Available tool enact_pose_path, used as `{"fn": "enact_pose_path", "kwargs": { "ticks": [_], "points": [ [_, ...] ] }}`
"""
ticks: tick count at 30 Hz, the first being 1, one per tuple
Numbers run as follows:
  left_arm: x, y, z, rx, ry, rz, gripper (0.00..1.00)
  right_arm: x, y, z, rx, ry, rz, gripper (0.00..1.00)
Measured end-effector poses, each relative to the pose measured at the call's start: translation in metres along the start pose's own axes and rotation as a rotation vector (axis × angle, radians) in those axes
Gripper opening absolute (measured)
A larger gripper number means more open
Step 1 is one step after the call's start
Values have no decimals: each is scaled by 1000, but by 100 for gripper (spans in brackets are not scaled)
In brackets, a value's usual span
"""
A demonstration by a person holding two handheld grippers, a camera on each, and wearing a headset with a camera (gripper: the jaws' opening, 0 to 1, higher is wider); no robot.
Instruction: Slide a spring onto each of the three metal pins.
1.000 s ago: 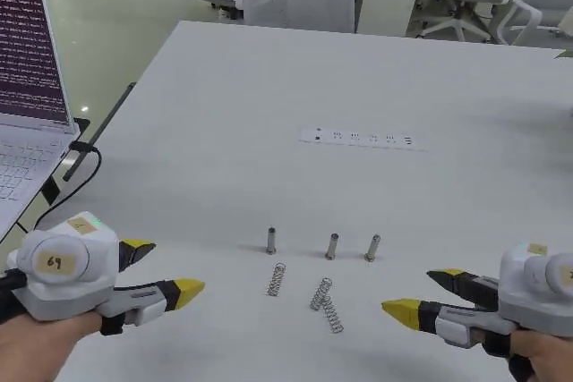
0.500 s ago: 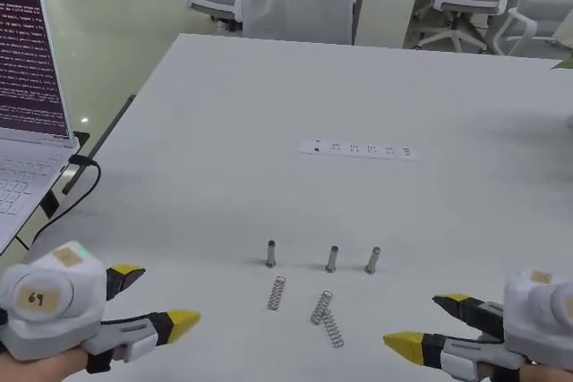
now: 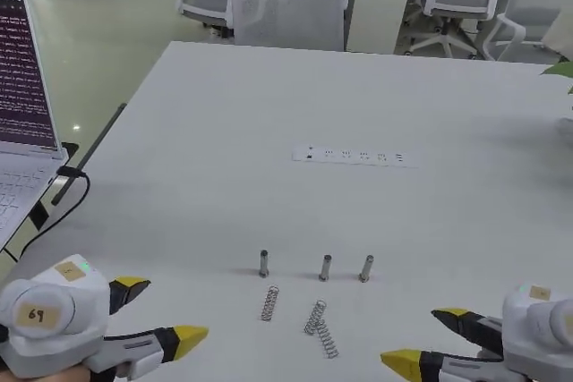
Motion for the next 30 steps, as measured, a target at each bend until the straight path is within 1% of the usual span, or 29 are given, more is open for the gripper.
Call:
{"fn": "enact_pose_path", "kwargs": {
  "ticks": [5, 8, 13, 17, 22, 26, 30],
  "points": [
    [4, 5, -5, 2, -14, -9, 59, 1, -2, 2, 7, -8, -14, 73],
    [5, 6, -9, 1, -21, -10, 59, 1, -3, 3, 13, -13, -21, 73],
    [17, 6, -18, -7, -49, -17, 59, -2, -7, 4, 5, -13, -22, 73],
    [22, 6, -25, -11, -62, -17, 58, -4, -8, 5, 6, -14, -28, 73],
    [31, 10, -35, -5, -89, -15, 58, -6, -10, 6, 0, -13, -29, 73],
    [32, 11, -42, -10, -96, -23, 57, -6, -9, 6, 4, -13, -31, 73],
    [32, 14, -48, -12, -98, -30, 56, -7, -4, 6, 3, -10, -14, 73]
  ]
}}
Point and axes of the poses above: the centre of the closed fingertips' face, and the gripper's own axes: z roughly backward along the fingers, x roughly to its right, y roughly out of its top, the point moved 3 cm from there along z, roughly backward along the fingers
